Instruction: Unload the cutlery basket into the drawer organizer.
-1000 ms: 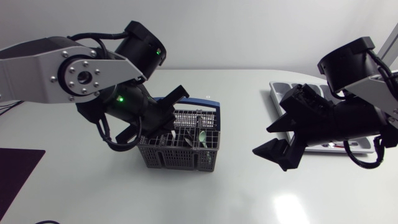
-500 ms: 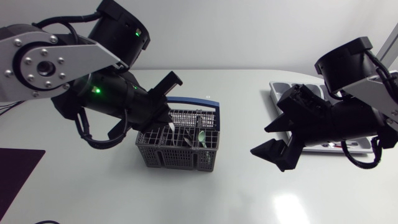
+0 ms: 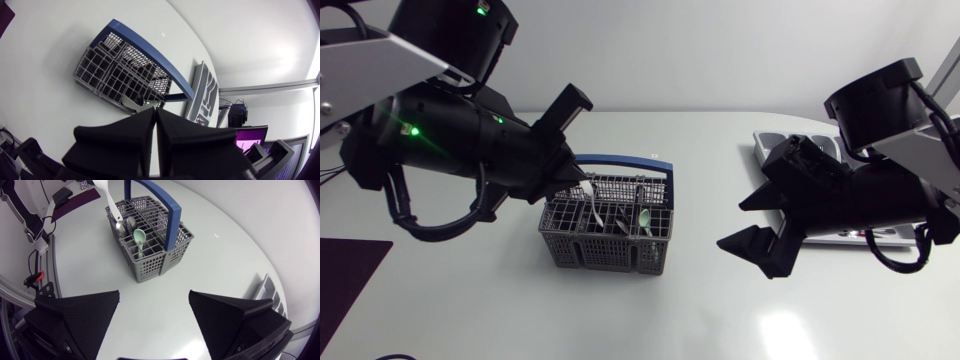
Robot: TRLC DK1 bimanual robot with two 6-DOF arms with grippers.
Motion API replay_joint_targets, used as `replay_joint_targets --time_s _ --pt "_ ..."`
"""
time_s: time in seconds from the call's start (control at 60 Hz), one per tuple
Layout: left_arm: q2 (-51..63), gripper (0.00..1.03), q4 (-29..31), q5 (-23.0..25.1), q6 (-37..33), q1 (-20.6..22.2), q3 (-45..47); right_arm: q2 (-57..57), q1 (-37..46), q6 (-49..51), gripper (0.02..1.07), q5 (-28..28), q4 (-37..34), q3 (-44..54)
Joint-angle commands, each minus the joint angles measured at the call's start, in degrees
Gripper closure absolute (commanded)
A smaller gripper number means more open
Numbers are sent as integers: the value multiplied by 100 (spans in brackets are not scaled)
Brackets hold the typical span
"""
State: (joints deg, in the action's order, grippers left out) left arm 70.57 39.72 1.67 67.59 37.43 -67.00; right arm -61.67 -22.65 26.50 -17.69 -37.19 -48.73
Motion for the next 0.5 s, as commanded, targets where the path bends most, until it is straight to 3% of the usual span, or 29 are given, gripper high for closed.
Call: replay_joint_targets --time_s 0.0,0.233,0.483 --pt "-166 99 70 35 210 89 21 120 -108 -128 7 38 89 153" --pt "-482 99 194 70 290 195 -155 331 -380 -136 7 12 291 127" --pt "-482 99 114 589 465 142 -296 226 -1030 -312 7 3 748 4"
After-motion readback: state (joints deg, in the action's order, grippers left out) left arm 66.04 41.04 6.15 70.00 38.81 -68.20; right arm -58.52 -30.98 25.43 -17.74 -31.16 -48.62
